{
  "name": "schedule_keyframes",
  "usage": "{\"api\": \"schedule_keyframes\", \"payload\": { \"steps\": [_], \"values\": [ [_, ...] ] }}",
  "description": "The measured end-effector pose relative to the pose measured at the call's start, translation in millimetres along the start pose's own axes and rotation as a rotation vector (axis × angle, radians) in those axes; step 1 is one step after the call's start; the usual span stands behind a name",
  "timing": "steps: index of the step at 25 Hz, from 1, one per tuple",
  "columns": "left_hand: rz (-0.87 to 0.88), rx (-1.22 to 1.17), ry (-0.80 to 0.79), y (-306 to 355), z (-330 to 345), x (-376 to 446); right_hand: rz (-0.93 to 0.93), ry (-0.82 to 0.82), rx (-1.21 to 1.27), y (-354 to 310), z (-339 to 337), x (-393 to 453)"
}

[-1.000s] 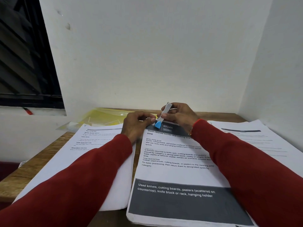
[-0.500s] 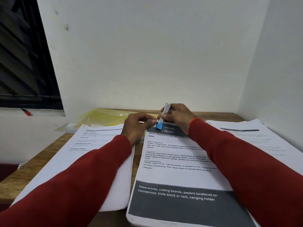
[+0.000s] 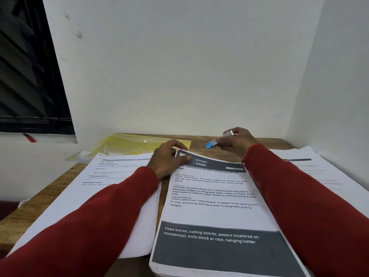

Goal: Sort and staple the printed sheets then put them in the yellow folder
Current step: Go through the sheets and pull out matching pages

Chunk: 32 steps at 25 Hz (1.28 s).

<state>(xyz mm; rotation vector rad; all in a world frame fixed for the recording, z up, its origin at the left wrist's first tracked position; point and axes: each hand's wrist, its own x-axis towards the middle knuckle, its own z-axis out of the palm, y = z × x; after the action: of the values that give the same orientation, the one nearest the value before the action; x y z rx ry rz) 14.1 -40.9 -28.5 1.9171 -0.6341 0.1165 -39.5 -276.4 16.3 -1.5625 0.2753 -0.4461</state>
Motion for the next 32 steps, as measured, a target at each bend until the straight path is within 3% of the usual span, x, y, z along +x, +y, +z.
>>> {"api": "schedule_keyframes", "payload": {
  "steps": [10, 12, 15, 16, 20, 21, 23, 25, 27, 30, 32],
  "values": [
    [0.091, -0.156, 0.025, 1.8, -2.4, -2.0, -0.079, -0.091, -0.603, 12.7, -4.1, -1.5],
    [0.115, -0.202, 0.053, 7.4, -5.0, -3.6, -0.156, -0.003, -0.674, 3.6, -3.0, -5.7],
    [0.090, -0.396, 0.129, 22.7, -15.8, -12.3, -0.211, 0.162, -0.449, -19.8, -3.9, -32.1],
    [0.084, -0.459, 0.152, 30.0, -22.4, -13.5, -0.173, 0.147, -0.324, -25.9, -5.3, -43.5],
    [0.058, -0.596, 0.254, 62.0, -56.6, -9.4, -0.077, -0.261, -0.136, -21.1, -7.0, -74.7],
    [0.027, -0.614, 0.277, 68.3, -66.0, -11.1, -0.084, -0.307, -0.069, -22.5, -2.1, -82.8],
    [-0.100, -0.643, 0.241, 74.2, -87.8, -22.8, -0.133, -0.217, 0.050, -30.0, 14.4, -97.3],
    [-0.218, -0.570, 0.089, 70.5, -106.1, -47.8, -0.200, -0.088, 0.076, -37.4, 32.9, -102.1],
    [-0.225, -0.439, 0.038, 53.3, -118.9, -74.9, -0.197, -0.051, 0.108, -40.5, 54.3, -102.5],
    [-0.170, -0.324, 0.156, 23.4, -144.4, -102.3, -0.120, -0.115, 0.069, -39.7, 94.8, -99.6],
    [-0.168, -0.113, 0.259, 2.5, -166.6, -107.0, -0.068, -0.199, -0.045, -34.0, 121.7, -99.8]
  ]
}}
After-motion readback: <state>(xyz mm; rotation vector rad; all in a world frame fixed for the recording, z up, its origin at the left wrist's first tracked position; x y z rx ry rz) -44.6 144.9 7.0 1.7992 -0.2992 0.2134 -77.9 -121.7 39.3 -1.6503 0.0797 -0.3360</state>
